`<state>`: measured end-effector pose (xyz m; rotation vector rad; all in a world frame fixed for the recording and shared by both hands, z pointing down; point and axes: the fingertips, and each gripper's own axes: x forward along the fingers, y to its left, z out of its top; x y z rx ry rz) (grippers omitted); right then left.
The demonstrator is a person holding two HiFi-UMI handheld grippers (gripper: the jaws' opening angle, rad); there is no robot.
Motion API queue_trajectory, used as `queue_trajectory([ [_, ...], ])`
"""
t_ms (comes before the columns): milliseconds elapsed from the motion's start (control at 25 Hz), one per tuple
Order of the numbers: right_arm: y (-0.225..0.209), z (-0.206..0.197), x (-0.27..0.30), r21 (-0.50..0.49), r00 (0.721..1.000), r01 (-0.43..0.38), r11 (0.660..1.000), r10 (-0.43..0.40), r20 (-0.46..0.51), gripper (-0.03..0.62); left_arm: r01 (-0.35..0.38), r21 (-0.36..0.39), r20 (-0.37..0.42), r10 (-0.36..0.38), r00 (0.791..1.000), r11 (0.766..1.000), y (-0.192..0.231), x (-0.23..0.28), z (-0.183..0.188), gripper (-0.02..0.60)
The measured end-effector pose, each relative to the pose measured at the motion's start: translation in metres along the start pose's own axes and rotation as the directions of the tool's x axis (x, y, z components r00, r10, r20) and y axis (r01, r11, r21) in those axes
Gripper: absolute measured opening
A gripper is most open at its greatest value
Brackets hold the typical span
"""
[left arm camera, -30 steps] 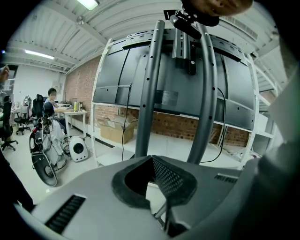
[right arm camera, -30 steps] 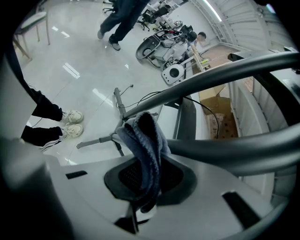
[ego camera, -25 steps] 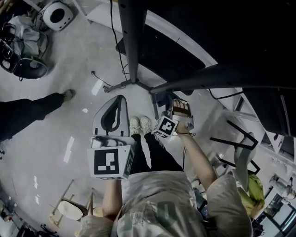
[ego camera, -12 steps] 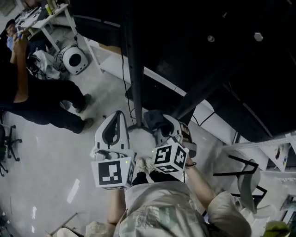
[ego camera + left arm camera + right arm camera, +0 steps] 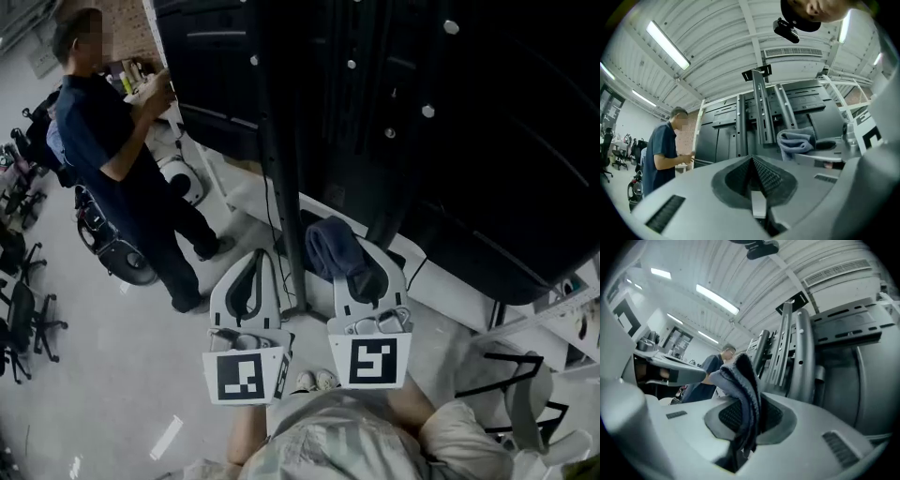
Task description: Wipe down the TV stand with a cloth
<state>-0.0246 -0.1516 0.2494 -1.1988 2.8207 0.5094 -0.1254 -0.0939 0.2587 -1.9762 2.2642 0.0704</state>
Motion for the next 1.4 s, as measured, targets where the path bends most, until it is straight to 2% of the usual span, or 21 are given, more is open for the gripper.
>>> queue_trajectory([
  [80,-0.006,0.005,-0.007,0.063,0.999,0.034,0.997,-0.036,0.028,0.057,0.0,0.01,0.008,0.0,1.0,1.0,0.0,-0.003,0.004,0.015],
  [160,-0.007,0.006,-0.01,0.098,0.999,0.035,0.995,-0.039,0.037,0.058,-0.004,0.015,0.017,0.004,1.0,1.0,0.003,-0.004,0.008,0.015],
  [440,0.007,-0.016,-0.001,0.124,0.998,-0.038,0.992,0.045,-0.051,0.057,-0.003,0.024,0.035,0.002,0.999,1.0,0.005,-0.006,0.016,0.015],
  [560,0.012,-0.02,0.0,0.154,0.996,-0.061,0.986,0.071,-0.057,0.057,0.005,0.025,0.03,-0.005,1.0,1.0,0.003,-0.005,0.013,0.015],
  [1400,0.023,-0.019,0.012,0.161,0.993,-0.093,0.982,0.103,-0.051,0.057,0.015,0.0,0.037,-0.015,0.999,1.0,0.002,0.004,0.008,0.015],
])
